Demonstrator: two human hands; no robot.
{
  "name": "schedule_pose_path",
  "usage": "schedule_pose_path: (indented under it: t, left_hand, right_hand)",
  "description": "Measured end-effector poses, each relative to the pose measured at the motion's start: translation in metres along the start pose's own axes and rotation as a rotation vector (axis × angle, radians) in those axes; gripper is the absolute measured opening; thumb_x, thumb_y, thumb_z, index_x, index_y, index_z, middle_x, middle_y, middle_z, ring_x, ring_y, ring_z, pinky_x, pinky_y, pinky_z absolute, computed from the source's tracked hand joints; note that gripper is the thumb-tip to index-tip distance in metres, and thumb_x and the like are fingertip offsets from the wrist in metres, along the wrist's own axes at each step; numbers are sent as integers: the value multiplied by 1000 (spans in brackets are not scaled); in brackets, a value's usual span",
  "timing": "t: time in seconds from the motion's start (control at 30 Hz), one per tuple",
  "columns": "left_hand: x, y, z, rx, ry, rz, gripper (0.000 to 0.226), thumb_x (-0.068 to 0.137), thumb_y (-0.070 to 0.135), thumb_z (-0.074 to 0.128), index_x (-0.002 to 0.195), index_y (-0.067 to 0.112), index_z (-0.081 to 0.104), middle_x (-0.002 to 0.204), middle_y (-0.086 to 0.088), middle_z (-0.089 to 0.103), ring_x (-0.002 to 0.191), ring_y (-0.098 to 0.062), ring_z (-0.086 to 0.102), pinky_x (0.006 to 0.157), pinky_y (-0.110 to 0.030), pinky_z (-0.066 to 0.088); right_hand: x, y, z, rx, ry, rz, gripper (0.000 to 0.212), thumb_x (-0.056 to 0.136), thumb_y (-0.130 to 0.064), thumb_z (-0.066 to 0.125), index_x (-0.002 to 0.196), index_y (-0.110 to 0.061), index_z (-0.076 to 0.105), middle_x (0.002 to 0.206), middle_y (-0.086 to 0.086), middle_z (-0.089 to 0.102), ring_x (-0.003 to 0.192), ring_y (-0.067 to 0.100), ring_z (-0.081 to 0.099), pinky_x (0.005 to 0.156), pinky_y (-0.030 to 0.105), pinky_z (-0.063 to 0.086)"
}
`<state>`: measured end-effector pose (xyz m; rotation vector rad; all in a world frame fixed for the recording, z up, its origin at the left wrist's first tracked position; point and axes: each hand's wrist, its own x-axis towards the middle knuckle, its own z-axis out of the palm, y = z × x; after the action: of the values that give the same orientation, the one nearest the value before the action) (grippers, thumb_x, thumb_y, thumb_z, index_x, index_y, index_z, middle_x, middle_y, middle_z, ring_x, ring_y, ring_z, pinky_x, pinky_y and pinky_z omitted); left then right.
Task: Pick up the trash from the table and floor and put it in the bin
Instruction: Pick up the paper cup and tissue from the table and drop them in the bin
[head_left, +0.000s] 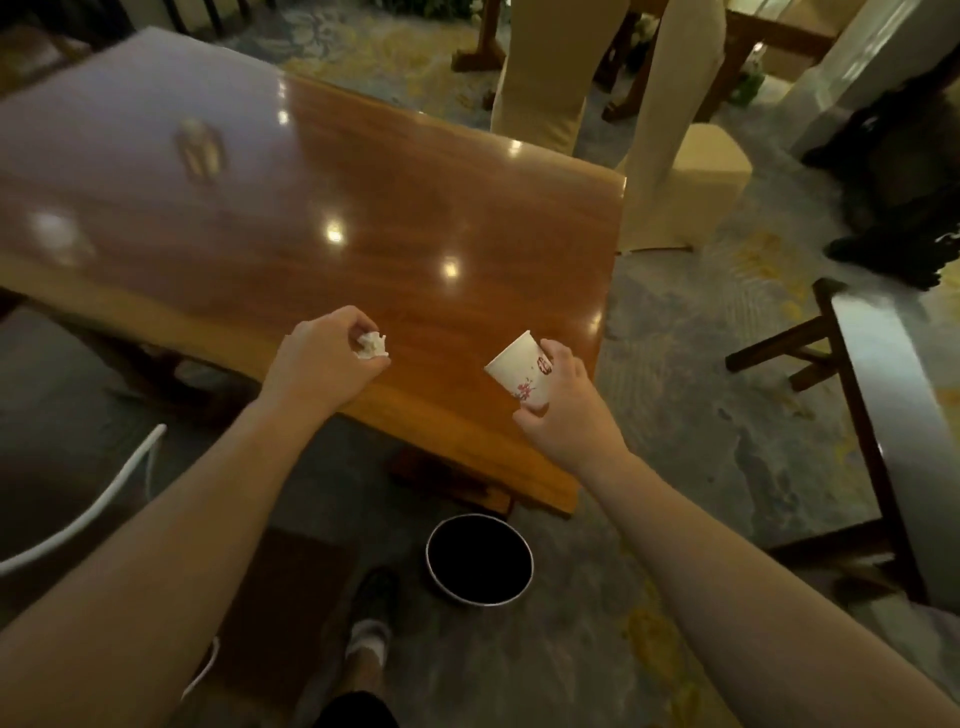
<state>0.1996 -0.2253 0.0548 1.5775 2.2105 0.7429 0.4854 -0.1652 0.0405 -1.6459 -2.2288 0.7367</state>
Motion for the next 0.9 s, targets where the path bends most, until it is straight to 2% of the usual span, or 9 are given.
schedule_pose_path:
  t: [0.1,0.2,0.33,0.4,0.47,0.53,0.63,0.77,0.9]
  left_hand:
    - [-54,11,-9,-94,-22,-52,31,76,43,79,98,42,58,84,25,58,74,5,56,57,-13,38]
    - [-92,9,-10,-210,-100,-131,30,75,41,81,97,40,61,89,21,62,79,1,60,58,-16,41]
    - [-121,-11,9,-331,-250,-271,30,74,41,83,98,34,66,90,13,67,82,-4,62,60,-21,43]
    - [-130,-30,29,-370,-312,-317,29,75,41,82,97,32,67,90,10,69,82,-5,63,60,-21,42]
    - [-136,-53,52,-402,-378,-363,28,76,41,81,98,30,67,91,9,69,83,-7,64,61,-22,44]
    - [-142,-72,79,-437,-446,-418,28,77,39,82,99,28,68,92,7,71,85,-10,66,64,-24,47]
    - [-149,-102,129,-470,-556,-521,28,77,33,82,99,23,68,93,3,71,85,-14,68,69,-29,55]
    - [-161,-134,198,-567,-684,-732,23,79,28,82,92,24,64,99,-3,70,88,-17,69,65,-27,57]
    - [-167,-147,257,-661,-738,-896,28,80,26,82,100,17,65,106,-8,70,96,-20,68,71,-30,58]
  right_hand:
    - [-57,10,-10,51,6,-22,86,79,-31,75,148,-33,23,141,1,44,106,15,54,72,23,50]
    - [-106,22,-6,93,0,-7,89,79,-33,77,149,-32,22,144,-1,41,106,9,50,63,15,42]
    - [-159,34,21,184,-13,86,89,79,-34,79,147,-41,22,143,-9,41,109,5,51,61,12,46]
    - [-180,38,43,230,-21,140,88,79,-34,79,146,-42,24,142,-12,42,113,5,52,69,15,52]
    - [-195,41,69,275,-33,206,85,79,-33,79,146,-38,28,138,-12,46,115,7,55,82,26,58]
    - [-207,46,92,309,-41,273,80,79,-33,78,144,-38,32,132,-12,50,113,6,57,87,31,58]
    - [-216,57,132,372,-40,402,76,79,-30,80,139,-42,35,126,-15,55,107,3,59,82,28,57]
    - [-225,83,185,390,-38,563,76,82,-25,81,142,-35,36,126,-10,55,102,2,60,70,18,52]
    - [-235,111,222,406,-51,672,74,82,-25,81,142,-31,37,118,-15,57,92,-3,64,61,13,49]
